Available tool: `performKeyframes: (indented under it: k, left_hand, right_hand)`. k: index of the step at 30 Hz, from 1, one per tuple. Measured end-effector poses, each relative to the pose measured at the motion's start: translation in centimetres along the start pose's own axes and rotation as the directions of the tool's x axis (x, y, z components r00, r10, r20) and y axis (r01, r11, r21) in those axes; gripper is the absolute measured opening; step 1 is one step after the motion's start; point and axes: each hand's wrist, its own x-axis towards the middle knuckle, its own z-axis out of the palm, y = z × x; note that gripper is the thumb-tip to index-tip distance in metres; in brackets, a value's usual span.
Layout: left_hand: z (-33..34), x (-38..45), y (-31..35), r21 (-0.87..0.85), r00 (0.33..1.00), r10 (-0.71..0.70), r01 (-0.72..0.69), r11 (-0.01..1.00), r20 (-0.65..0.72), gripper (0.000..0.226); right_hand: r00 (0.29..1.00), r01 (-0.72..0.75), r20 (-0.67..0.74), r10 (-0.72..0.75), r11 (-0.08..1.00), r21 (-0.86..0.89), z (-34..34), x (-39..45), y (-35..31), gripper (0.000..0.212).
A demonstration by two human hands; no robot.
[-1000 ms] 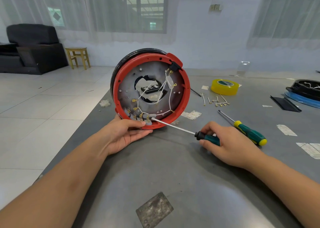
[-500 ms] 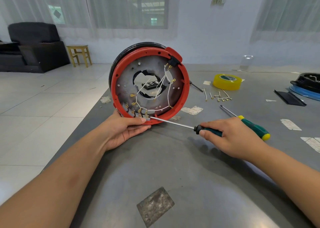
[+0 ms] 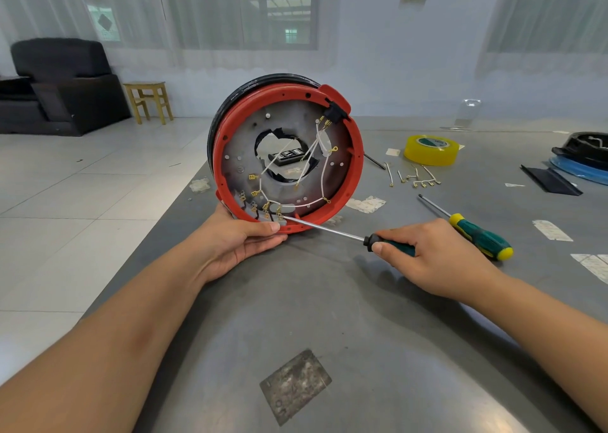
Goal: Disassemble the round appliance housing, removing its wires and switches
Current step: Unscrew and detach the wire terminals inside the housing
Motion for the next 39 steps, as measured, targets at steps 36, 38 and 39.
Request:
performKeyframes:
  k: [36,38,39]
  left_hand:
    - [-0.9,0.7,-0.5,-0.134,0.996,0.067,-0.073,0.988,-0.052,0.055]
    - [-0.8,0.7,-0.5,-0.115,0.997,0.065,-0.07,0.991,-0.046,0.064]
    - [-0.7,0.6,-0.6,-0.11,0.997,0.063,-0.067,0.992,-0.043,0.067]
  right_hand:
    - [0.994,0.08,-0.067,-0.091,0.987,-0.142,1.2,-0.5,-2.4,0.041]
    - [0.994,0.078,-0.07,-0.086,0.991,-0.112,0.7,-0.5,-2.0,0.044]
    - [0.994,0.074,-0.071,-0.082,0.992,-0.099,0.5,-0.5,-1.9,0.045]
